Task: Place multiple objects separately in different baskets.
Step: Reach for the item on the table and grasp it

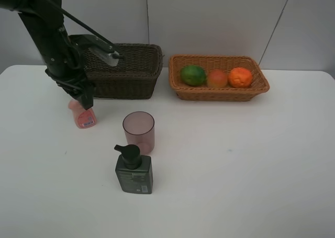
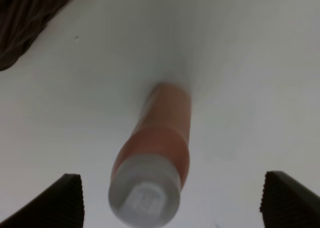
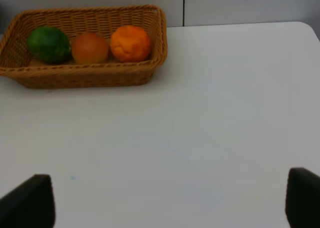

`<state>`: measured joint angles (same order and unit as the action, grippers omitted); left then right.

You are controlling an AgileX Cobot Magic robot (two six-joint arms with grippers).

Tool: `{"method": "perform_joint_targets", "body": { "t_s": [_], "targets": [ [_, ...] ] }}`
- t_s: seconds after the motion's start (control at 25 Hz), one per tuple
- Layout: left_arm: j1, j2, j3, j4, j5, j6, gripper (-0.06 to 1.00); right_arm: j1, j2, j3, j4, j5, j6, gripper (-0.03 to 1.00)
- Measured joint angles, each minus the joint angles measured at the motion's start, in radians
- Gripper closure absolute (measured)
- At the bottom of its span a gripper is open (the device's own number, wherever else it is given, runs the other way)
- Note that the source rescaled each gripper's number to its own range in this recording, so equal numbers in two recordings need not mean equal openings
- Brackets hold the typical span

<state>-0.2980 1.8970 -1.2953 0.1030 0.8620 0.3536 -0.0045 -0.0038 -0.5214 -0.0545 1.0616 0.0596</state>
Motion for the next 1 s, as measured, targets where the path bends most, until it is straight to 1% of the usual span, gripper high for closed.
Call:
{"method": "perform_joint_targets", "body": {
  "t_s": [0.12, 0.32, 0.44, 0.64, 0.68, 0.76, 0.88, 0.92, 1.0],
  "targets": [
    [-0.004, 0.019, 0.0, 0.0, -0.013, 0.001, 0.03, 0.0, 0.0, 0.0, 0.0, 0.0, 0.0, -0.03],
    [-0.008, 0.036, 0.035, 0.002, -0.104, 0.001, 0.03, 0.0, 0.0, 0.0, 0.0, 0.0, 0.0, -0.03],
    [-0.007, 0.054, 0.041, 0.006, -0.129, 0.001, 0.03, 0.0, 0.0, 0.0, 0.0, 0.0, 0.0, -0.03],
    [-0.002, 0.089, 0.044, 0.046, -0.155, -0.018, 0.04, 0.0, 0.0, 0.0, 0.0, 0.0, 0.0, -0.03],
    [-0.001, 0.093, 0.044, 0.053, -0.159, -0.028, 0.07, 0.0, 0.0, 0.0, 0.0, 0.0, 0.0, -0.03],
    [0.003, 0.096, 0.044, 0.068, -0.173, -0.047, 0.19, 0.0, 0.0, 0.0, 0.0, 0.0, 0.0, -0.03],
    [0.004, 0.096, 0.044, 0.076, -0.186, -0.059, 0.56, 0.0, 0.0, 0.0, 0.0, 0.0, 0.0, -0.03],
    [0.004, 0.096, 0.044, 0.079, -0.187, -0.059, 0.6, 0.0, 0.0, 0.0, 0.0, 0.0, 0.0, -0.03],
    [0.004, 0.096, 0.044, 0.079, -0.191, -0.06, 0.59, 0.0, 0.0, 0.0, 0.0, 0.0, 0.0, -0.03]
  ]
}}
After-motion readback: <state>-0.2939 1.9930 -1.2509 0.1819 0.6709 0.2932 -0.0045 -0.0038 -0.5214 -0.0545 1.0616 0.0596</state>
